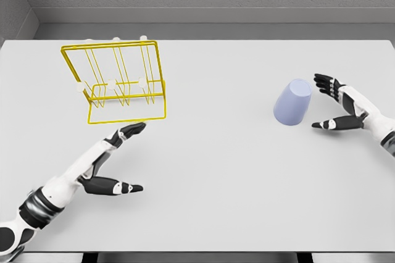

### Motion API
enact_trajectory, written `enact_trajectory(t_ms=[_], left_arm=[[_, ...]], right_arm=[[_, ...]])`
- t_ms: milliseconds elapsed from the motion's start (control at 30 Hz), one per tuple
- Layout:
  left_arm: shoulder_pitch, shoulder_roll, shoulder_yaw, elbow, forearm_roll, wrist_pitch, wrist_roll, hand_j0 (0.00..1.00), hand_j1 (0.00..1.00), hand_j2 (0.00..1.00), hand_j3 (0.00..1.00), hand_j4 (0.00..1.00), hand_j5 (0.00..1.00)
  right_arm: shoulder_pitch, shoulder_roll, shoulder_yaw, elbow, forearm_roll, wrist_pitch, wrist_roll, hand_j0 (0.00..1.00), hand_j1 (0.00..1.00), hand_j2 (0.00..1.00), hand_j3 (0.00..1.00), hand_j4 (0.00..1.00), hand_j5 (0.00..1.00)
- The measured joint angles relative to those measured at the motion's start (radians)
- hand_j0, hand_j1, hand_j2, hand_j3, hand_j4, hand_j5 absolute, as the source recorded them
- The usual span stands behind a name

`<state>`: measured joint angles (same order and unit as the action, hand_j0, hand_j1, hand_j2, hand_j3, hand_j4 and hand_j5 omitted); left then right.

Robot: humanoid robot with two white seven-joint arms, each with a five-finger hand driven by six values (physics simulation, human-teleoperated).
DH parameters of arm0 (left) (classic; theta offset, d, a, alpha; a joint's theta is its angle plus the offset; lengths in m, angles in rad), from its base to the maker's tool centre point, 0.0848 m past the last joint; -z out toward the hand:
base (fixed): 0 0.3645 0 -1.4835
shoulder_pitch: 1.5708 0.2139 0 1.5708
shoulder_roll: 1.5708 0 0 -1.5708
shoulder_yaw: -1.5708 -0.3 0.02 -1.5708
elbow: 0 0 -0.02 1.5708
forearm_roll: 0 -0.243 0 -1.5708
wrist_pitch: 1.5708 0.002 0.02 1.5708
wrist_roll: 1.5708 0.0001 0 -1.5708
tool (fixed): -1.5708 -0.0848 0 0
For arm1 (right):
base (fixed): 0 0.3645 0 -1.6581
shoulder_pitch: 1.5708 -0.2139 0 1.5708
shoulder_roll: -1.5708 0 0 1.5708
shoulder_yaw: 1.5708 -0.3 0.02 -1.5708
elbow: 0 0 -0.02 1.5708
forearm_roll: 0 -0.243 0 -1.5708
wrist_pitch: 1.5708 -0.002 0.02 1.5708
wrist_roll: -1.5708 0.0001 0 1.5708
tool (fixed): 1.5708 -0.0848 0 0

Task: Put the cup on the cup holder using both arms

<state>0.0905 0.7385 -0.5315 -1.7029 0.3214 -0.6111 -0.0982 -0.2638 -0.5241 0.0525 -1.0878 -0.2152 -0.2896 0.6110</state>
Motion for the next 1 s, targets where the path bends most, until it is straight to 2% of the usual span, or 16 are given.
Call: enact_trajectory(t_ms=[200, 333, 600, 767, 833, 867, 1000], left_arm=[[0.006, -0.001, -0.001, -0.001, 0.018, 0.0, 0.033, 1.0, 1.0, 1.0, 1.0, 1.0, 1.0], [0.028, 0.0, -0.005, -0.003, 0.019, 0.0, 0.052, 1.0, 1.0, 1.0, 1.0, 1.0, 1.0], [0.025, 0.003, -0.009, -0.004, 0.0, 0.0, 0.086, 1.0, 1.0, 1.0, 1.0, 1.0, 1.0], [-0.002, -0.006, -0.011, -0.003, -0.048, 0.0, 0.099, 1.0, 1.0, 1.0, 1.0, 1.0, 1.0], [-0.031, -0.026, -0.015, -0.002, -0.071, 0.0, 0.101, 1.0, 1.0, 1.0, 1.0, 1.0, 1.0], [-0.048, -0.036, -0.027, -0.001, -0.08, 0.0, 0.102, 1.0, 1.0, 1.0, 1.0, 1.0, 1.0], [-0.049, -0.071, -0.067, 0.002, -0.097, 0.0, 0.101, 1.0, 1.0, 1.0, 1.0, 1.0, 1.0]], right_arm=[[-0.011, 0.009, -0.001, 0.001, -0.004, 0.047, 0.0, 1.0, 1.0, 1.0, 1.0, 1.0, 1.0], [-0.02, 0.018, 0.0, 0.001, -0.004, 0.054, 0.0, 1.0, 1.0, 1.0, 1.0, 1.0, 1.0], [-0.021, 0.023, 0.011, 0.0, -0.002, 0.059, 0.0, 1.0, 1.0, 1.0, 1.0, 1.0, 1.0], [-0.029, 0.025, 0.016, -0.001, -0.001, 0.058, 0.0, 1.0, 1.0, 1.0, 1.0, 1.0, 1.0], [-0.029, 0.025, 0.017, -0.002, -0.001, 0.058, 0.0, 1.0, 1.0, 1.0, 1.0, 1.0, 1.0], [-0.032, 0.025, 0.018, -0.003, -0.001, 0.057, 0.0, 1.0, 1.0, 1.0, 1.0, 1.0, 1.0], [-0.034, 0.035, 0.019, -0.008, -0.002, 0.056, 0.0, 1.0, 1.0, 1.0, 1.0, 1.0, 1.0]])
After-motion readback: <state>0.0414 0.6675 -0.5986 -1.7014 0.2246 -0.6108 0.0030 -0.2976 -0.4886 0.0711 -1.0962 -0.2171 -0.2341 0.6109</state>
